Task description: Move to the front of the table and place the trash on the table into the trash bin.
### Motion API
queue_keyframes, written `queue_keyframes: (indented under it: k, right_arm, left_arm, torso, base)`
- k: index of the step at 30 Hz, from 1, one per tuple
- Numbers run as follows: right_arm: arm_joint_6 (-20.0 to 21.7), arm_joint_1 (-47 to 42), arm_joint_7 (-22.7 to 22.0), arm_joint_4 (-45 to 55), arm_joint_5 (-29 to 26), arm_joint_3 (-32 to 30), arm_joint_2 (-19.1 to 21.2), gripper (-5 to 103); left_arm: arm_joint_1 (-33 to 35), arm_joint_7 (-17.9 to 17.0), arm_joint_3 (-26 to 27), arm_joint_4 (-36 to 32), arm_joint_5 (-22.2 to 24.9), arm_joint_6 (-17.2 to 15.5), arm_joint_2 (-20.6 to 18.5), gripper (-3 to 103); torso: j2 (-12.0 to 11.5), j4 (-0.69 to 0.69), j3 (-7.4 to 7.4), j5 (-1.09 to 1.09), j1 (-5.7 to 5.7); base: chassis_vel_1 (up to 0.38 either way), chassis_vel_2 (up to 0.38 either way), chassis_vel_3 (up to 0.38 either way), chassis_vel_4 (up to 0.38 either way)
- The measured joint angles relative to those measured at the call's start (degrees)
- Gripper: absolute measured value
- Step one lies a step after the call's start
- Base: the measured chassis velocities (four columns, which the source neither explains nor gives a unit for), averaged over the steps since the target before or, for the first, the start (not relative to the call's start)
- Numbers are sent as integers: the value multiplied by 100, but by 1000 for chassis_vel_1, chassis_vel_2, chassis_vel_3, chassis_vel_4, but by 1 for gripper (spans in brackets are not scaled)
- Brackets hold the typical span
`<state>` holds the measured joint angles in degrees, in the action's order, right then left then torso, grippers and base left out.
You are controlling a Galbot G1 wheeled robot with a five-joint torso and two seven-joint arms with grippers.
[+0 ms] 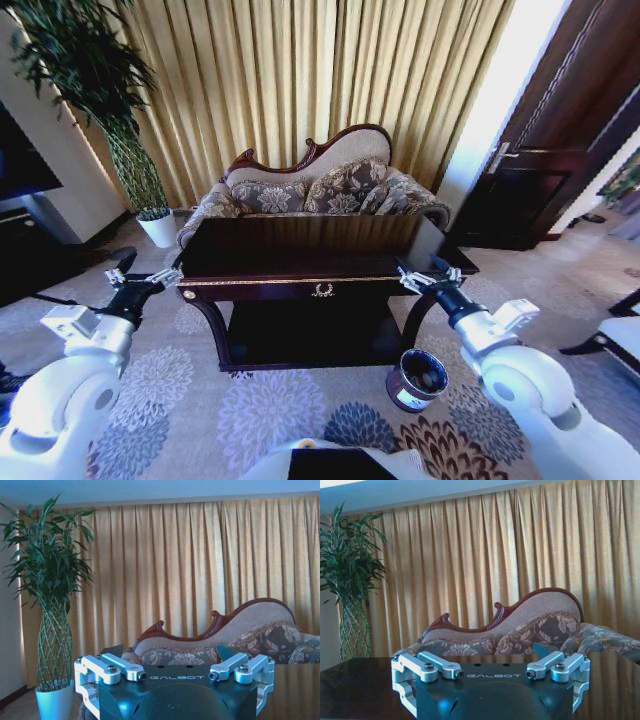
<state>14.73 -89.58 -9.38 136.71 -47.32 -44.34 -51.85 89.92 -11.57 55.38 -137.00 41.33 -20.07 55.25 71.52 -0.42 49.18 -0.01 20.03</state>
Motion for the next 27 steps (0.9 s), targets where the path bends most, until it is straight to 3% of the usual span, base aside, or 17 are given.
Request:
queue_keyframes:
  k: [10,27]
  right_arm:
    - [-19,-164,7,59,66,-77,-56,100]
    - [-53,-281,20,90,209,-96,-178,100]
  left_arm:
    - [9,15,3,-12,-6,9,32,100]
    - [19,21,28,-26,-9,17,16,100]
  torso:
    - [-1,0,0,1,1]
    - [0,-2,0,0,-1]
  base:
    - [83,-81,-71,77]
    - [182,-185,-181,177]
